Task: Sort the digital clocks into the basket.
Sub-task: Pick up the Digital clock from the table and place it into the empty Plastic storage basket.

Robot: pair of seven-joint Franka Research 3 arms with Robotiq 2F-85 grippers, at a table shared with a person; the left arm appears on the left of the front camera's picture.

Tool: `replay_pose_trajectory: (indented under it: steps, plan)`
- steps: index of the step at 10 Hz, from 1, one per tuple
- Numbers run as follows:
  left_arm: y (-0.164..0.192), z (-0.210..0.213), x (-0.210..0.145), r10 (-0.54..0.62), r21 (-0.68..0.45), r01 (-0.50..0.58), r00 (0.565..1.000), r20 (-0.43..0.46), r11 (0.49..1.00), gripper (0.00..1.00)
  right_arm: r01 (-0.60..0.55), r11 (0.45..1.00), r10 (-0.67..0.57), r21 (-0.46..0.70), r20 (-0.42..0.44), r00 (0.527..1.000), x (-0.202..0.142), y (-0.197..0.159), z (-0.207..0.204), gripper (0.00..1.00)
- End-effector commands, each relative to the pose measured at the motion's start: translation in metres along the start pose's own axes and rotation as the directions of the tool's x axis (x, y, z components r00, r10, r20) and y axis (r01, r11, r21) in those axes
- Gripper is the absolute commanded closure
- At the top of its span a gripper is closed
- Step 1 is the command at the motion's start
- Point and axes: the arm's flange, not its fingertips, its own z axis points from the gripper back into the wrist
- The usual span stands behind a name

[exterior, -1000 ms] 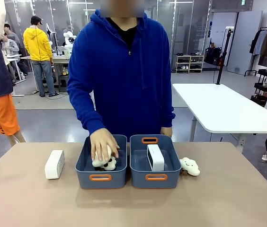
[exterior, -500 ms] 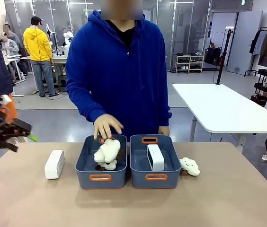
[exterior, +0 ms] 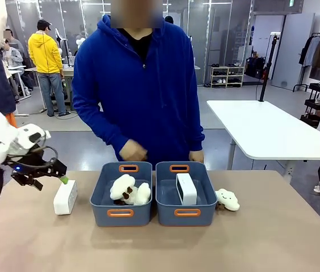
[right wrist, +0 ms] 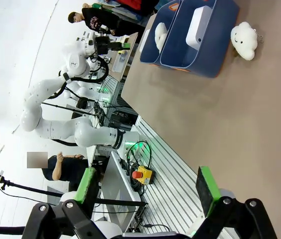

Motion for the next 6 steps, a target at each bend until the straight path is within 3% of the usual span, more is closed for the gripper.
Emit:
replay_pose_trajectory:
  steps: [1, 6]
  plan:
    - [-0.018, -0.028, 0.024, -0.003, 0.116, -0.001, 0.999, 0.034, 0.993, 0.0, -0.021, 1.0, 0.021, -0.002, -0.004, 1.0, -0.002, 0.001, -0.001, 0.0]
    - [-0.021, -0.099, 0.027, -0.014, 0.28, 0.013, 1.0, 0.002, 0.96, 0.0, -0.021, 1.0, 0.021, -0.002, -0.004, 1.0, -0.002, 0.001, -0.001, 0.0]
